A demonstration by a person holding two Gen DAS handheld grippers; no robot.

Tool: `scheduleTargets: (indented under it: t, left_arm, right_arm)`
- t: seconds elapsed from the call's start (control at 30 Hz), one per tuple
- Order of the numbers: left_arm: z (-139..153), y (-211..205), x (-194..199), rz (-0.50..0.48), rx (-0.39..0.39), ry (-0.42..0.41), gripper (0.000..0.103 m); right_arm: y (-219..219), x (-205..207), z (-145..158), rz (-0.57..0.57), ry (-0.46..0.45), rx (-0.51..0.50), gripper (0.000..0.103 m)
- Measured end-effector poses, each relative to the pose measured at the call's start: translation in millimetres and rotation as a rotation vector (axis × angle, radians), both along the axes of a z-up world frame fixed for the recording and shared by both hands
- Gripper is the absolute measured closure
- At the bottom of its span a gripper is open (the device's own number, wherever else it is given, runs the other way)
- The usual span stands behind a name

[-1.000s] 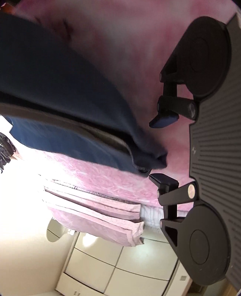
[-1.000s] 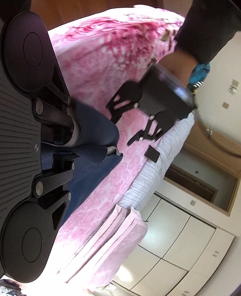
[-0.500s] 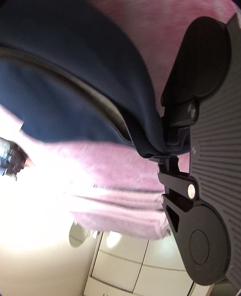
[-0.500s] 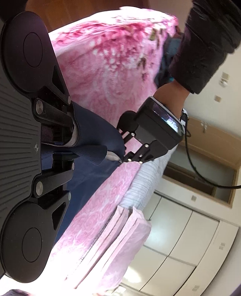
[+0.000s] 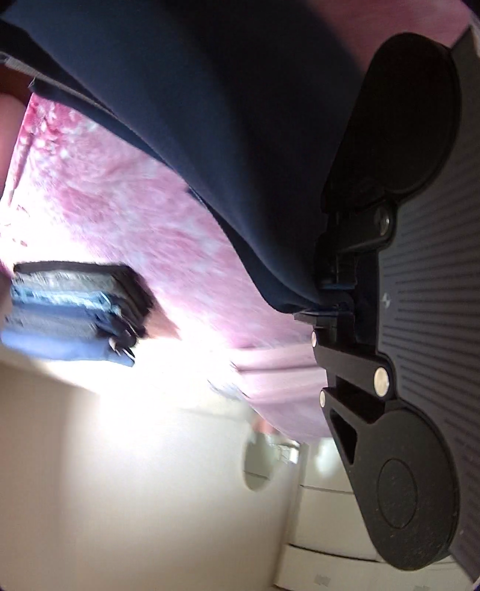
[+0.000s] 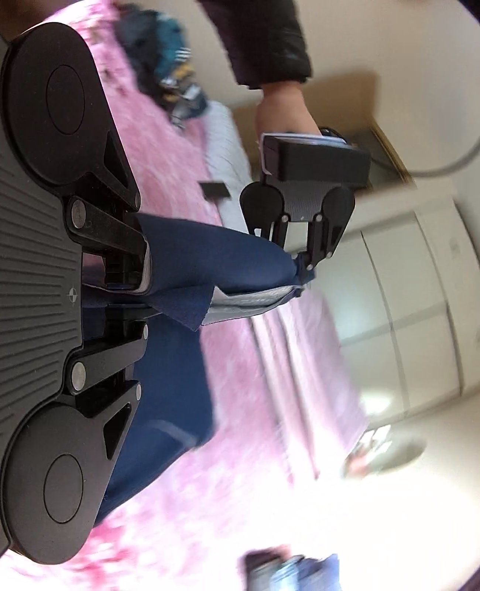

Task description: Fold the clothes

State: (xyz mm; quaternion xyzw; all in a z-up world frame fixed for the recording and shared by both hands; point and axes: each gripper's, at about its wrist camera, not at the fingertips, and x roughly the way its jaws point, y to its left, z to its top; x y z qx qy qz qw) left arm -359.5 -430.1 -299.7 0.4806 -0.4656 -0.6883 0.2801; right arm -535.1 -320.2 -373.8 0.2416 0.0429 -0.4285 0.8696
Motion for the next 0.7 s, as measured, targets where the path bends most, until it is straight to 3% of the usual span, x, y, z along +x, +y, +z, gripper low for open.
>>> scheduleTargets:
  t: [0.17,0.33,0.53,0.57,0.6,0.67,0.7]
  left_arm:
    - [-35,-31,-54,-0.049,0.097,-0.024,0.094]
    - [-74,-52,-80,-0.06,0.197,-0.098,0.089]
    - [-64,-58,-64,-0.019,0.266,0.018,0.085]
    - [-59,-58,-60,-0.015,0.281,0.044,0.08]
    - [-54,-57,-57,-0.02,0.296,0.064,0.057]
    - [-51,-55,-53,-0.034,0.258,0.077,0.024]
    - [-50,-53,-52,-0.044,0.245,0.073,0.024]
  right_arm:
    - [-20,-43,-25,-0.087,-0.126,0.138,0.098]
    - [-34,-64,-44,-0.114,-0.162,0.231,0.098]
    - [-43,-82,-66,-0.131,-0.248,0.325,0.098]
    - [-44,-84,-67,-0.129,-0.252,0.329,0.098]
    - [-45,-85,-67,-0.127,-0.256,0.333,0.098]
    - [-46,-86,-68,-0.124,-0.254,0.336,0.098]
    - [-46,-87,-68,-0.123,-0.252,0.337,0.098]
